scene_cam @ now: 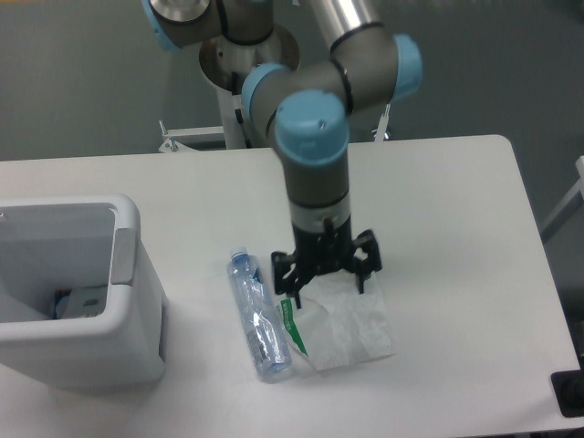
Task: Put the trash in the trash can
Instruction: 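Lower the open gripper over the clear plastic bottle, then close the gripper around the clear plastic bottle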
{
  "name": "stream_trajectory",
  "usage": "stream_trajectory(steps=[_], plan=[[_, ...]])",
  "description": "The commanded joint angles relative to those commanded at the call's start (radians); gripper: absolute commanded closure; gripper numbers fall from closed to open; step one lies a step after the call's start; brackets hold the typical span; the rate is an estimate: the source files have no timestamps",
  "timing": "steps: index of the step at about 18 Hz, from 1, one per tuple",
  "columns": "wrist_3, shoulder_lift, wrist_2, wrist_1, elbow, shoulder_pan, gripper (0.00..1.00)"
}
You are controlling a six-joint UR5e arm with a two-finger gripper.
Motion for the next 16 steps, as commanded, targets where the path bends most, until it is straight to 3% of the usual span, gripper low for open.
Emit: stream_trajectory(steps=[3,6,16], plan=[[-0.037,-0.058,-0.078,0.000,0.005,-0.014,0.00],[-0.072,-0.110,-0.081,0.002,0.008,-0.032,0.00],[-0.074,-0.190,-0.087,0.002,0.046,-0.051,0.00]])
